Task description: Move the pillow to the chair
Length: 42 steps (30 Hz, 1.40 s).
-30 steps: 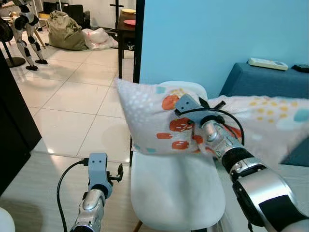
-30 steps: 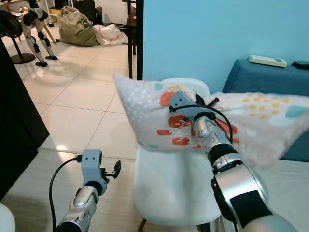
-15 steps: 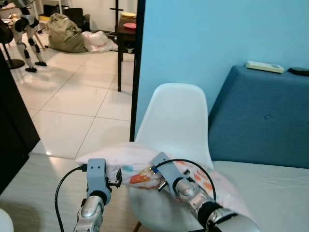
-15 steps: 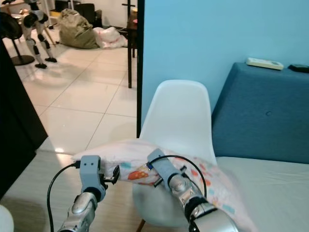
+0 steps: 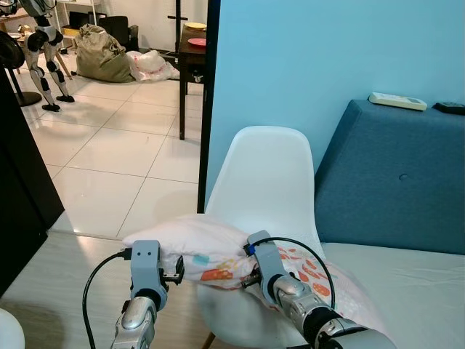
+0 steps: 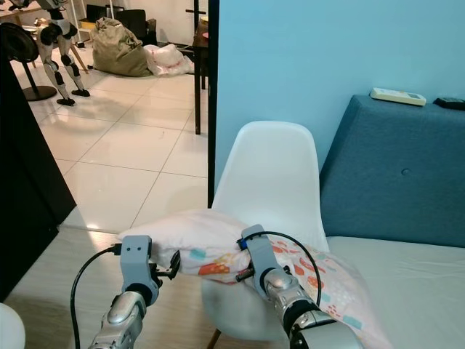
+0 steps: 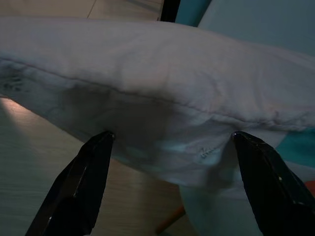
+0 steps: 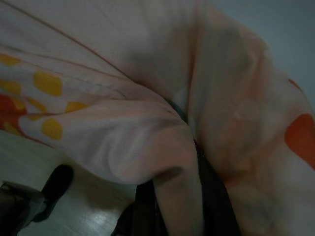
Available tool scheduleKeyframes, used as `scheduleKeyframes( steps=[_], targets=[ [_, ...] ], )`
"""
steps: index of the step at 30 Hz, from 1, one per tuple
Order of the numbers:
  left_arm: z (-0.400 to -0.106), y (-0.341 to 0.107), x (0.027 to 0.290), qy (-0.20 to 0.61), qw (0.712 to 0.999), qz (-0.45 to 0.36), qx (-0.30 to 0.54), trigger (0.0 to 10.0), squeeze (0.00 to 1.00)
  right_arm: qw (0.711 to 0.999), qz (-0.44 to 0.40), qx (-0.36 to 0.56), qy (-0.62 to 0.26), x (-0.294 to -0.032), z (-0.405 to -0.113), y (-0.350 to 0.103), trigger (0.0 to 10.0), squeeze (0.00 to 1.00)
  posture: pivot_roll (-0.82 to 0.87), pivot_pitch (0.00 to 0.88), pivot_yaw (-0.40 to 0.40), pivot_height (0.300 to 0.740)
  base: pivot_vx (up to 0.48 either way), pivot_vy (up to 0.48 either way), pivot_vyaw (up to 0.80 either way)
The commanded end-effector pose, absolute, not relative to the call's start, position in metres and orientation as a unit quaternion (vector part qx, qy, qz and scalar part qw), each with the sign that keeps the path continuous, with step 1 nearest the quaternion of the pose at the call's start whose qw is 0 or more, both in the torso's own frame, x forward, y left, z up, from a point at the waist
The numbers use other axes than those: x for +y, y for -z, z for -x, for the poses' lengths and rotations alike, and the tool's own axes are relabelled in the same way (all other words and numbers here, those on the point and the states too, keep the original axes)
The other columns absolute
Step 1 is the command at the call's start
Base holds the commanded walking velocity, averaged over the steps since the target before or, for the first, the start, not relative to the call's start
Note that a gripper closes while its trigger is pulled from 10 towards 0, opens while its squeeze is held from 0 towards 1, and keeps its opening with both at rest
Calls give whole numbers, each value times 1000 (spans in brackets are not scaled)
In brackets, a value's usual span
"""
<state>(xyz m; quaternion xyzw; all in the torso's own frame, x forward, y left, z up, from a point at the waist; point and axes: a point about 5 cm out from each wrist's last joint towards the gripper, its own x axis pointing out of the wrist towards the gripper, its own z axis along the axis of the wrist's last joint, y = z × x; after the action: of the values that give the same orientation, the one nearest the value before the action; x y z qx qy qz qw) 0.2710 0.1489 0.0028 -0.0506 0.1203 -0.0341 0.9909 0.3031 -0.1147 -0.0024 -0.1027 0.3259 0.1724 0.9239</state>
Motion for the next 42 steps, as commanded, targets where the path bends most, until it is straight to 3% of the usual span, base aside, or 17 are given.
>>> scheduleKeyframes(
  steps=[1,4,10,15,20,29,42],
  targets=[
    [-267,1,145,43,989,46,133,10000,0,918,112,344,-163,-122,-304,3,10000,0,180,1,-77,720,0,0,0],
    [-265,2,144,45,989,46,135,10000,0,907,114,374,-153,-126,-299,9,10000,0,179,5,-76,720,0,0,0],
    [-262,4,144,46,988,46,141,10000,0,914,58,376,-142,-124,-301,6,10000,0,181,22,-77,690,0,0,0],
    [-258,6,144,46,987,47,144,10000,0,911,69,379,-145,-122,-300,7,10000,0,184,43,-78,670,0,0,0],
    [-251,9,143,47,986,49,151,10000,0,890,89,417,-161,-120,-289,17,10000,0,189,59,-78,640,0,0,0],
    [-254,7,143,50,986,49,152,10000,0,917,15,367,-154,-114,-302,4,10000,0,185,39,-79,600,0,0,0],
    [-254,5,141,54,986,50,148,10000,0,906,105,392,-121,-142,-295,13,10000,0,193,47,-79,550,0,0,0]
  ],
)
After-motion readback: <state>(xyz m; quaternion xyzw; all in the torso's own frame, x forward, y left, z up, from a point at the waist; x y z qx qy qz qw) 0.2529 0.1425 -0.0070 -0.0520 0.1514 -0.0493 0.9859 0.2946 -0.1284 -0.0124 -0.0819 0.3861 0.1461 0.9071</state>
